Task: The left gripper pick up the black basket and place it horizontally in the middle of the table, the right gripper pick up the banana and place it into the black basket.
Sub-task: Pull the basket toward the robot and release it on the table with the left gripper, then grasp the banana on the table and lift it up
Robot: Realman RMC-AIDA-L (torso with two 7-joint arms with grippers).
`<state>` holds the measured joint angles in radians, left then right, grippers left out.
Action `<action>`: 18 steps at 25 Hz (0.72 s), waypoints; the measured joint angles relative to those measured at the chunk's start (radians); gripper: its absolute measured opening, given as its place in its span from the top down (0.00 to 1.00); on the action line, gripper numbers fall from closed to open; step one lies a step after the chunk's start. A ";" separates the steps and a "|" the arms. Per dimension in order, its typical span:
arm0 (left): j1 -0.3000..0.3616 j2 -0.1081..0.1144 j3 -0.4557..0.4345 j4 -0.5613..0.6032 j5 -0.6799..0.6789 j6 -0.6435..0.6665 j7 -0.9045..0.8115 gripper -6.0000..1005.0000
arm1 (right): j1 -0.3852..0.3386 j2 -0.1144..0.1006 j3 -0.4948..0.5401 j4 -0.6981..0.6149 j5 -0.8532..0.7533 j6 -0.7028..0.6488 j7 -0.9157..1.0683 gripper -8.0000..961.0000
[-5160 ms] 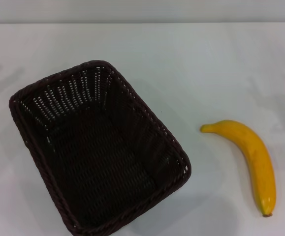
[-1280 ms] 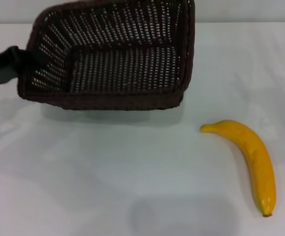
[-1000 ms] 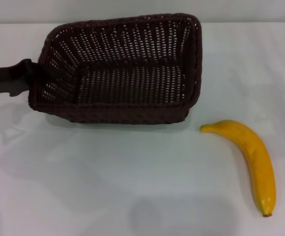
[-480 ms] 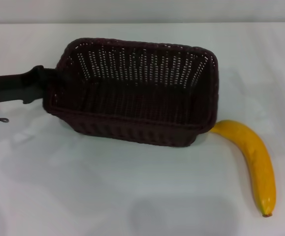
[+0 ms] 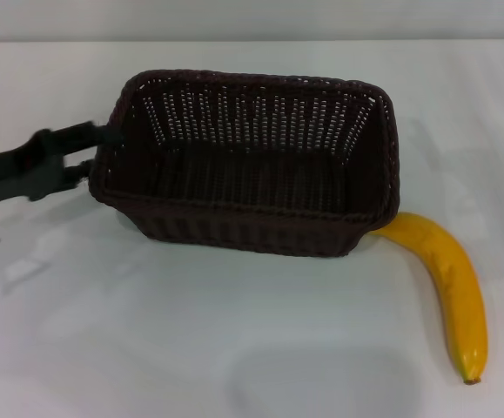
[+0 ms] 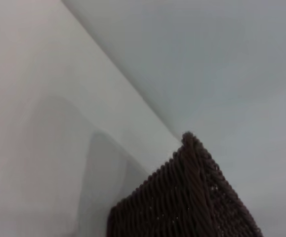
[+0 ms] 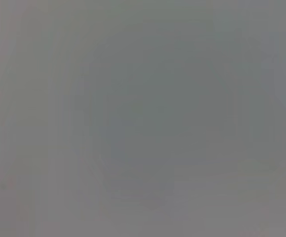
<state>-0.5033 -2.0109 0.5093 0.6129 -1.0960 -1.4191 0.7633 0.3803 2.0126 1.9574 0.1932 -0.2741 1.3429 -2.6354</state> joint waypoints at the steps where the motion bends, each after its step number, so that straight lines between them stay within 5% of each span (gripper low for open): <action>1: 0.023 0.000 0.000 0.013 -0.014 -0.009 0.010 0.37 | 0.000 0.000 0.000 0.000 -0.002 0.001 0.000 0.09; 11: 0.229 -0.002 -0.003 -0.026 -0.463 -0.029 0.411 0.19 | -0.033 -0.006 -0.001 0.003 -0.004 0.026 0.199 0.09; 18: 0.278 -0.046 -0.054 -0.202 -0.756 -0.002 0.884 0.18 | -0.103 -0.112 -0.050 0.077 -0.208 0.038 0.606 0.09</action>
<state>-0.2250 -2.0570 0.4555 0.4105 -1.8515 -1.4208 1.6468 0.2777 1.9009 1.9074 0.2701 -0.4817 1.3806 -2.0298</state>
